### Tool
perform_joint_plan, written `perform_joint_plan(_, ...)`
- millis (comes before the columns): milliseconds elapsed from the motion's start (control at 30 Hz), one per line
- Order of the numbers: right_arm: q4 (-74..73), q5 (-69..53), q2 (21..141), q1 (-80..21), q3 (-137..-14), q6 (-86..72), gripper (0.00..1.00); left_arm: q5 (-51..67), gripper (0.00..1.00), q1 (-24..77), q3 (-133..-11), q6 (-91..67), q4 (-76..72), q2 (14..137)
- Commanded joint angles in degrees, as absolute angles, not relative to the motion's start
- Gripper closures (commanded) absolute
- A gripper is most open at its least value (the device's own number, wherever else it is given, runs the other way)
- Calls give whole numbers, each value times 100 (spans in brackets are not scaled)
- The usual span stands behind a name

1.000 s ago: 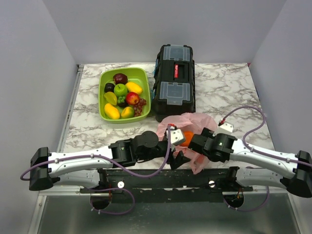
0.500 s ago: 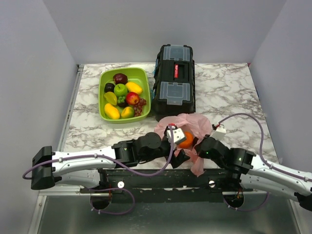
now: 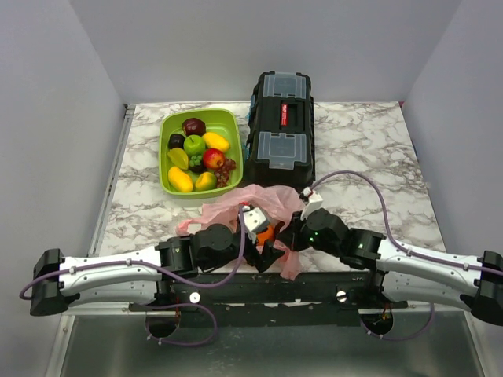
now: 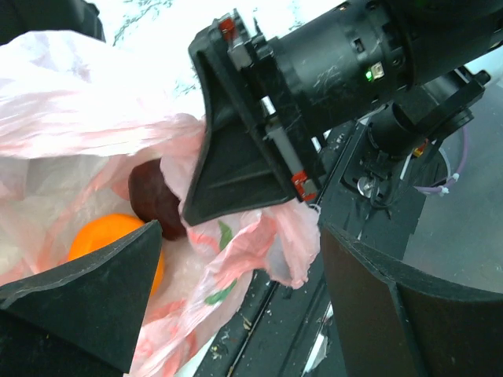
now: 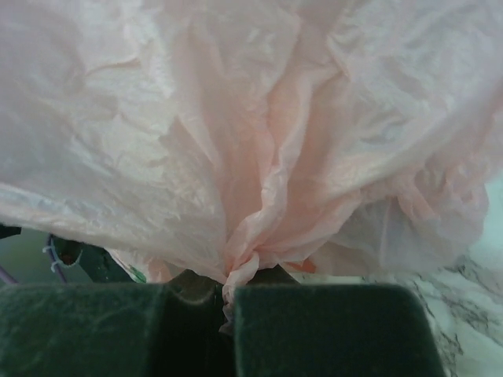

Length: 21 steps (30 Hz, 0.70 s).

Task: Take the fake fruits out of the plastic bag
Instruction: Adjust the plastic bag at the center of the board, then take out the fake fruit from the plastic bag.

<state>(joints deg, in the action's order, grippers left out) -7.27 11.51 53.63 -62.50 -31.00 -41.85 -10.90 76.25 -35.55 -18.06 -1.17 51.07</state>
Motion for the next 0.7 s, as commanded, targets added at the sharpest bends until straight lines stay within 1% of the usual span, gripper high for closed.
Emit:
perform_joint_plan(0, -2070, 1406, 5427, -6243, -3192, -5187, 99, -1440, 20, 7613, -3203, -2207, -66, 4814)
perform_joint_plan(133, -2872, 1330, 4868, -6245, -2909, -5927, 99, -1281, 26, 7488, -2913, -2417, -355, 5071)
perform_joint_plan(267, -3224, 1443, 4400, -6240, -2773, -6288, 99, -1088, 37, 7195, -3047, -2539, -416, 5762)
perform_joint_plan(300, -3226, 1426, 4349, -6242, -2761, -6288, 99, -1077, 38, 7129, -3102, -2557, -424, 5939)
perform_joint_plan(400, -2937, 1174, 4408, -6243, -2731, -6100, 99, -1051, 40, 6924, -3253, -2524, -566, 6322)
perform_joint_plan(500, -2707, 984, 4733, -6242, -2743, -6001, 99, -1081, 41, 6786, -3493, -2410, -620, 6742)
perform_joint_plan(567, -2704, 962, 4932, -6252, -2766, -5966, 99, -1219, 42, 6732, -3637, -2417, -576, 6992)
perform_joint_plan(667, -2690, 1013, 5036, -6257, -2699, -5926, 99, -1026, 42, 6665, -3639, -2318, -876, 7250)
